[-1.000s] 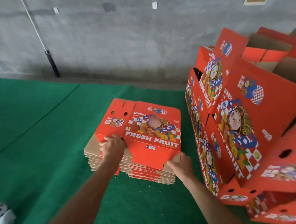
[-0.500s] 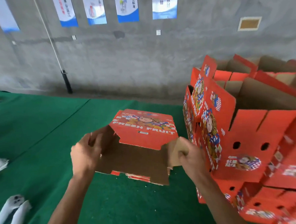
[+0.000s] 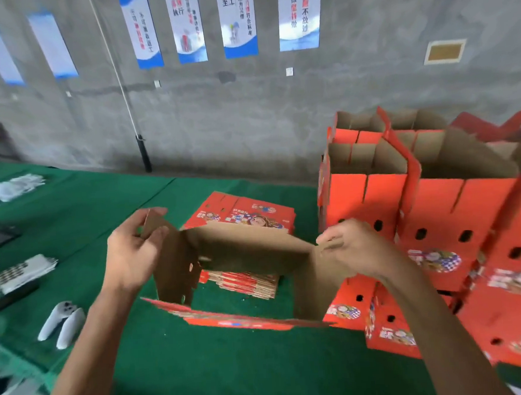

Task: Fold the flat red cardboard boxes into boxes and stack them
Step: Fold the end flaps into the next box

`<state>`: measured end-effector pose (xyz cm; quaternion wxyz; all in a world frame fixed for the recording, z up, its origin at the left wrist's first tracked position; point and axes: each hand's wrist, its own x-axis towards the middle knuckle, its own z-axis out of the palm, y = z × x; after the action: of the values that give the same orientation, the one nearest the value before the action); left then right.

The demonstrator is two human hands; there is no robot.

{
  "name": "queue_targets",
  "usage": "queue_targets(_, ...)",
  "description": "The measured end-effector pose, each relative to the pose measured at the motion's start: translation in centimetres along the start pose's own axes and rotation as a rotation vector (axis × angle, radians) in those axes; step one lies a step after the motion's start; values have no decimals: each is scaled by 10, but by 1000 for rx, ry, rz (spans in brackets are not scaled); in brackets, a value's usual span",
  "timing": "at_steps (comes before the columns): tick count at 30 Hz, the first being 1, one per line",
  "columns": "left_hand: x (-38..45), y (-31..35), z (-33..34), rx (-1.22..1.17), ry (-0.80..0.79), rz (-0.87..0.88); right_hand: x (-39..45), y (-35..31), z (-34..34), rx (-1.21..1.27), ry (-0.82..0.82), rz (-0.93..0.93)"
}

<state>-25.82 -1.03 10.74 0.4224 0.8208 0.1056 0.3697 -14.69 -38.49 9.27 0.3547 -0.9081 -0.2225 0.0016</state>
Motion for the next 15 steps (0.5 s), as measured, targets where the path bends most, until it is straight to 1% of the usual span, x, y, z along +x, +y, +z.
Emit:
queue_targets(4, -45, 31, 32, -48, -55, -54, -52, 32, -37, -17, -111, 90)
queue_targets(8, -102, 49, 94, -108, -152, 13, -114, 81, -83, -49, -178, 227)
queue_targets(10, -126, 60, 127, -174, -169, 22, -142, 104, -104, -65, -178, 272)
queue_targets(15, -171, 82, 201, -301, -275, -79, -196, 161, -143, -52, -127, 441)
